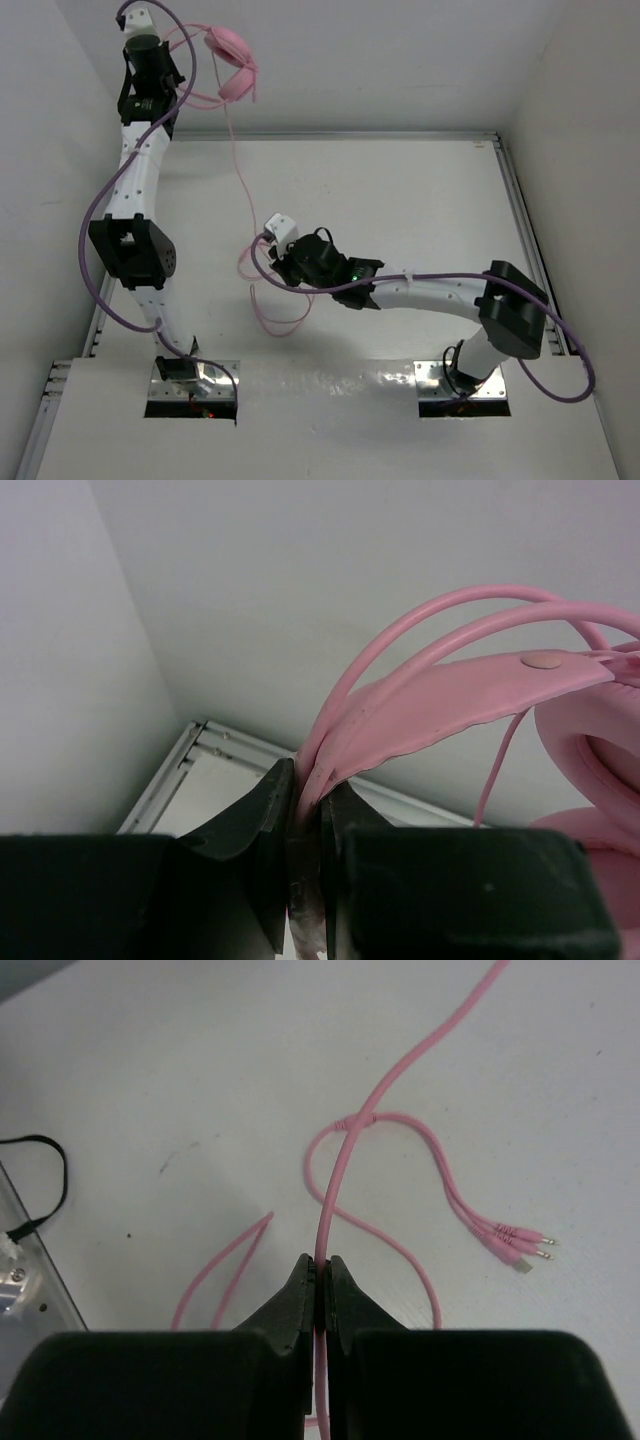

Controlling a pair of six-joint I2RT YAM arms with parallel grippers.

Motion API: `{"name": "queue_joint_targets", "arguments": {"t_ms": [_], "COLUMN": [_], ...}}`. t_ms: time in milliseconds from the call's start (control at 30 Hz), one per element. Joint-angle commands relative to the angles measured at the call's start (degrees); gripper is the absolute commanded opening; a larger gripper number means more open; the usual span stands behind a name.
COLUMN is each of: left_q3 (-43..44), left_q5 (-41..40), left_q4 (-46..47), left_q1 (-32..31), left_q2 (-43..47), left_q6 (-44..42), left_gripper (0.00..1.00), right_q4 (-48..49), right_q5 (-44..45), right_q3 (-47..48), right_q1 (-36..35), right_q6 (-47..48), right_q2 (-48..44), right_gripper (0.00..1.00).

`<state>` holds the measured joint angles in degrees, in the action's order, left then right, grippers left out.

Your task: Wrap the headphones

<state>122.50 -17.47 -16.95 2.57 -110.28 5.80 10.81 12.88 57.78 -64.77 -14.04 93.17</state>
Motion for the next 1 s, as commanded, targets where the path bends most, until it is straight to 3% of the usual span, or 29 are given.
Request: {"name": "queue_joint_targets", "arguments": {"t_ms": [0, 133, 333, 500, 767, 867, 967], "left_q3": [0.37, 0.99, -0.50, -8.23, -21.94, -26.51, -28.89], "left_q5": [-1.25, 0.34, -2.22, 1.74, 6.48, 9.20, 14.38], "left_q4": [9.31, 8.25, 7.37, 8.24, 10.96, 10.54, 6.95], "left_q1": [-0.37, -0.37, -0.55, -0.99, -4.58, -6.96, -8.80], "left_q2": [0.68, -0.28, -2.40, -0.47, 5.32, 8.05, 9.55], "left_q6": [1.04, 3.07, -1.50, -1.67, -11.59, -15.64, -19.24], "left_gripper": [0.00, 0.00, 0.00, 0.00, 0.00, 0.00, 0.00], "right_q4": [-0.61, -2.37, -3.95, -8.25, -13.27, -12.30, -12.13], "right_q5": [-2.07, -4.00, -6.37, -9.46, 6.51, 10.13, 10.67], "right_q3": [-0.03, 1.02, 5.14, 13.93, 28.51, 31.15, 32.92], "right_q1": [0.52, 0.44, 0.35, 0.35, 2.28, 5.52, 13.67], "right_q6": [1.56, 1.83, 3.14, 6.04, 19.38, 23.26, 22.75], "right_q2": [-4.30, -6.41, -10.37, -12.48, -15.47, -15.47, -15.29], "right_gripper": [0.00, 0.00, 0.00, 0.00, 0.00, 0.00, 0.00]}}
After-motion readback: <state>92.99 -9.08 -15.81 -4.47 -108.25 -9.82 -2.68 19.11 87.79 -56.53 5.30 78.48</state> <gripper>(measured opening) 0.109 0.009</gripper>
